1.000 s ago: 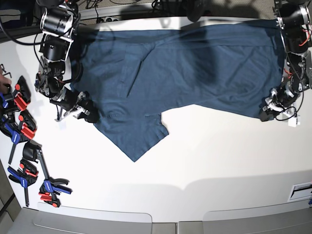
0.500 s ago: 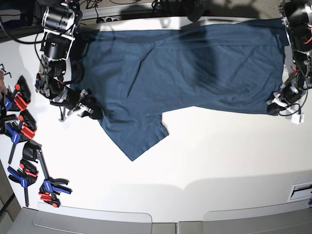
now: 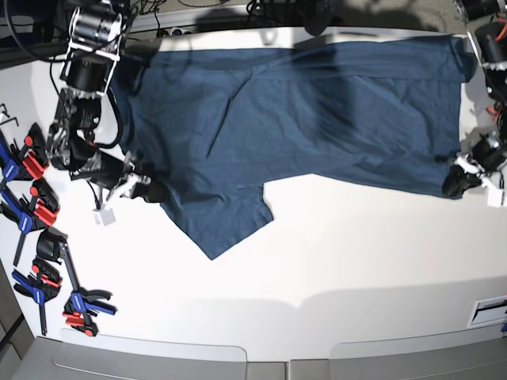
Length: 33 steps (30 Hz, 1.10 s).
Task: Fold the T-shirt properly
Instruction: 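Grasp the shirt edge by the sleeve with the right gripper, left gripper at hem, then lift and pull the shirt edge toward the robot with both grippers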
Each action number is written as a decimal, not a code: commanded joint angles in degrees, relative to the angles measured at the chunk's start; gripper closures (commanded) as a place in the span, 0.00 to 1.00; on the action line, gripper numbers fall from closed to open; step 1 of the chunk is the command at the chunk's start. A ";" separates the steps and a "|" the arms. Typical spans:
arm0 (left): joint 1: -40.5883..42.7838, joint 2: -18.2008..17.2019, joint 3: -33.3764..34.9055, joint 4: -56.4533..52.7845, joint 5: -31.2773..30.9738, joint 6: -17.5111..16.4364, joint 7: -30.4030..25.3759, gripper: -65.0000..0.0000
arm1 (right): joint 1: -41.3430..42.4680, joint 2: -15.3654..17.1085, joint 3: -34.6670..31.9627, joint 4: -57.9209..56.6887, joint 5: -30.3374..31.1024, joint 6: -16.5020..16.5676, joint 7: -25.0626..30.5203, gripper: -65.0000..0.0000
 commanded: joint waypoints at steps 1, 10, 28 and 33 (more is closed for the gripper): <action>0.24 -1.42 -1.25 2.43 -1.46 -0.42 -1.38 1.00 | 0.44 0.85 0.31 2.40 1.53 0.54 0.55 1.00; 11.82 -1.42 -10.78 14.19 -4.02 -0.35 -1.05 1.00 | -9.57 0.85 0.33 17.18 1.51 0.54 -1.20 1.00; 27.76 -0.96 -21.00 18.56 -5.97 -0.22 4.09 1.00 | -25.90 0.83 10.01 31.04 10.84 0.54 -7.39 1.00; 27.76 -0.98 -23.23 18.56 -5.97 -0.22 8.13 1.00 | -26.88 0.83 16.76 31.04 18.18 0.54 -12.31 1.00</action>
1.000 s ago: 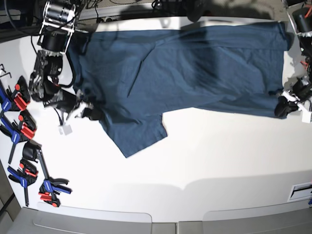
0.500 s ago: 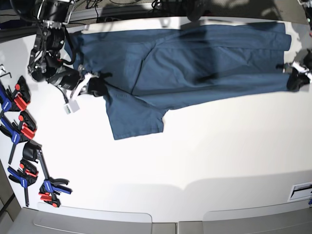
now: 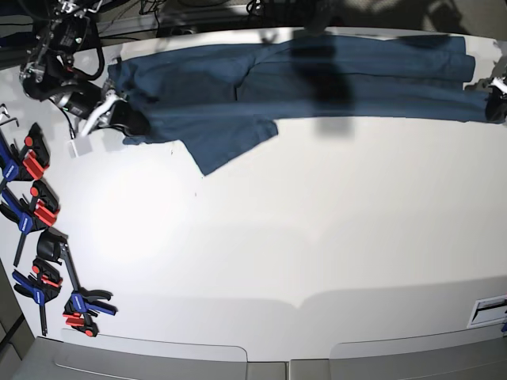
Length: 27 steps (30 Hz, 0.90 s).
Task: Fold the T-shirt properly
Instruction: 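Lift and pull the shirt edge toward the robot with both grippers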
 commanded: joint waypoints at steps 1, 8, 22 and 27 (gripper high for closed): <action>-0.09 -1.40 -0.70 1.01 -0.83 -0.20 0.37 1.00 | 0.07 0.96 1.27 1.05 2.36 0.32 0.79 1.00; 1.64 -1.40 -0.70 1.01 -3.41 -0.20 6.05 1.00 | -2.73 0.74 2.49 1.03 2.38 0.32 0.44 1.00; 5.42 -1.40 -0.70 1.01 -3.34 -0.20 5.81 1.00 | -2.99 -3.19 2.49 0.94 -14.51 0.32 6.82 1.00; 5.42 -1.40 -0.70 1.01 -3.37 -0.22 5.84 1.00 | -2.99 -3.15 2.49 0.94 -15.63 0.32 6.97 1.00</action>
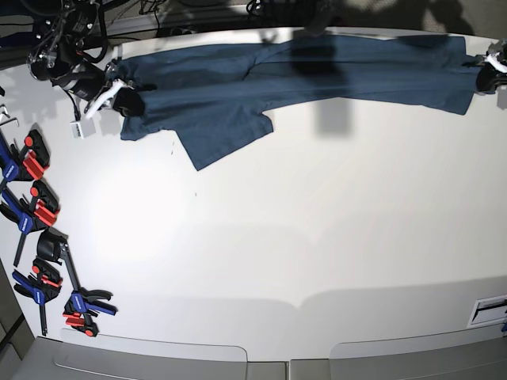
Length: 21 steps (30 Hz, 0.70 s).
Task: Fold the T-shirt properly
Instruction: 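Lift and pull the shirt edge toward the robot with both grippers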
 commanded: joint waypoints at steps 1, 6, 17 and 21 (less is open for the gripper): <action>0.17 -1.46 -0.70 0.94 -0.94 -0.20 -1.14 0.98 | 0.44 1.11 0.46 0.90 0.50 0.32 1.46 1.00; 0.17 -1.49 -0.70 0.94 -0.96 -0.17 -1.16 0.77 | 0.46 1.11 0.48 0.96 0.74 0.32 1.53 0.73; 0.17 -1.60 -5.81 7.32 -6.05 -1.70 -1.62 0.76 | 1.31 1.22 8.15 9.51 15.19 0.32 -0.57 0.73; 0.15 -1.60 -10.49 10.73 -6.95 -1.64 -6.54 0.76 | 5.07 1.22 10.03 12.85 15.54 0.32 -0.17 0.73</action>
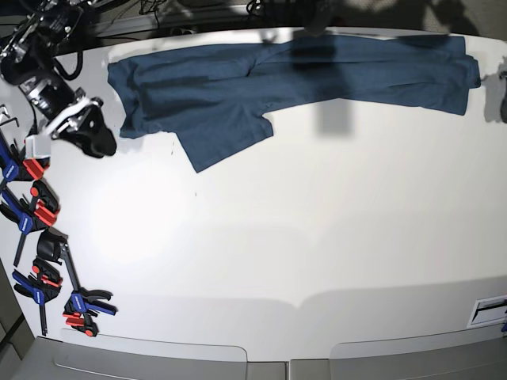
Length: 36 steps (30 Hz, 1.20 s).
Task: Fold the T-shirt properly
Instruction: 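Lift and pull the shirt edge toward the robot with both grippers, then grasp the collar end with the right gripper and fold it toward the hem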
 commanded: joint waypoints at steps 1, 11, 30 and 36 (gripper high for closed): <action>0.17 -1.25 -1.49 1.18 -1.16 -0.20 -2.19 0.76 | 1.44 0.87 0.13 0.85 1.27 0.32 1.16 0.73; 0.07 -1.09 -2.34 1.36 0.55 -0.20 -2.78 0.65 | 4.68 -1.09 -12.61 -2.69 -23.39 0.32 18.08 0.51; 0.07 -1.07 -2.34 1.36 0.55 -0.20 -1.68 0.65 | 18.62 -1.14 -36.26 -37.07 -35.34 0.32 26.56 0.47; 0.07 -1.07 -2.34 1.36 0.55 -0.20 -1.68 0.65 | 18.60 -1.11 -40.22 -37.07 -32.11 0.32 21.97 0.47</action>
